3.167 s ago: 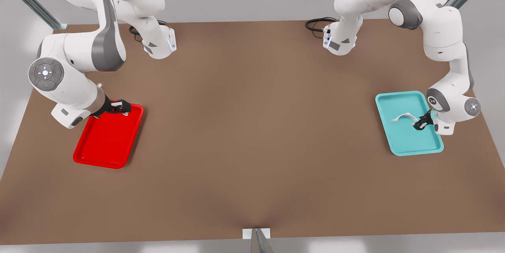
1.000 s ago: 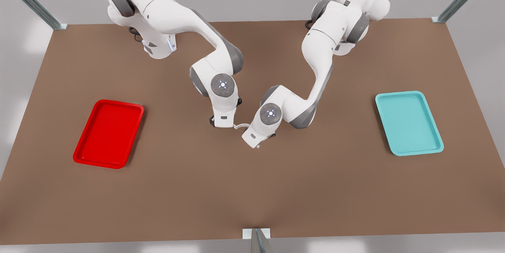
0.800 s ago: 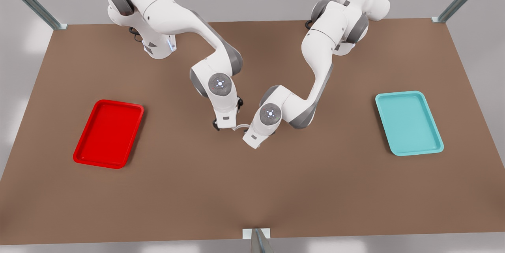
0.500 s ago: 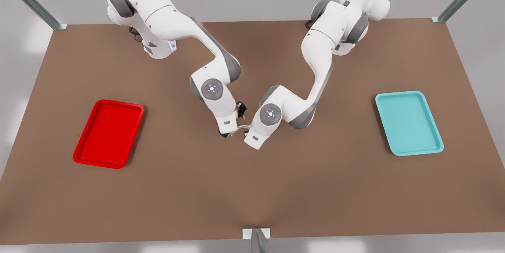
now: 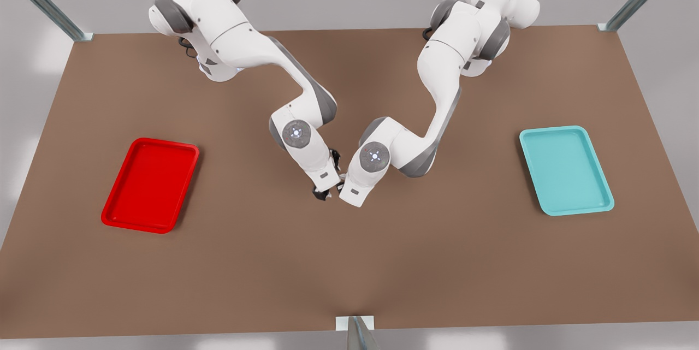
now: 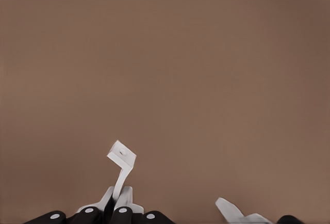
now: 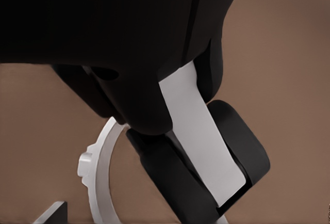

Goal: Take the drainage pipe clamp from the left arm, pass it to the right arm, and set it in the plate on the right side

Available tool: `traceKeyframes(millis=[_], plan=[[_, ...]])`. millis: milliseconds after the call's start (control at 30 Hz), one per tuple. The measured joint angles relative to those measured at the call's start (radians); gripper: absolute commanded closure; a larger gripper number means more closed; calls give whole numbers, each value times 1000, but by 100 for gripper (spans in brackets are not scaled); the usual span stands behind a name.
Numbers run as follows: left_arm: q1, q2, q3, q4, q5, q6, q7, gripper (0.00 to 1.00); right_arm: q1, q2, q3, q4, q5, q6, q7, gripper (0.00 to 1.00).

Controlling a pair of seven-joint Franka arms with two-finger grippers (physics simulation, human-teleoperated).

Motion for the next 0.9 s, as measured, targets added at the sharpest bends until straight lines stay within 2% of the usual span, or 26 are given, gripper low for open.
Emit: traceKeyframes(millis=[400,433,467,500,567,600,633,800,900], plan=[[0,-1,2,5,0,1,-38,79,0,64,-7,37,-12,16,-130,1],[0,-1,2,5,0,1,-40,79,0,66,-7,38,-13,17,-137,10],[0,-1,2,5,0,2,-42,79,0,67,-8,39,-14,18,-144,28],[0,-1,2,6,0,2,-44,79,0,67,-8,40,-15,18,-151,52],[0,-1,2,8,0,2,-48,79,1,67,-8,41,-24,19,-164,79],[0,0,2,9,0,2,-49,29,2,67,-8,43,-28,19,-170,79],[1,0,1,10,-2,3,-50,0,2,67,-8,44,-29,19,-176,79],[7,-8,6,9,-23,12,-44,0,-4,65,-7,46,-27,11,-206,79],[48,-63,7,9,-19,-57,-43,0,-8,67,-10,46,-28,9,-217,79]])
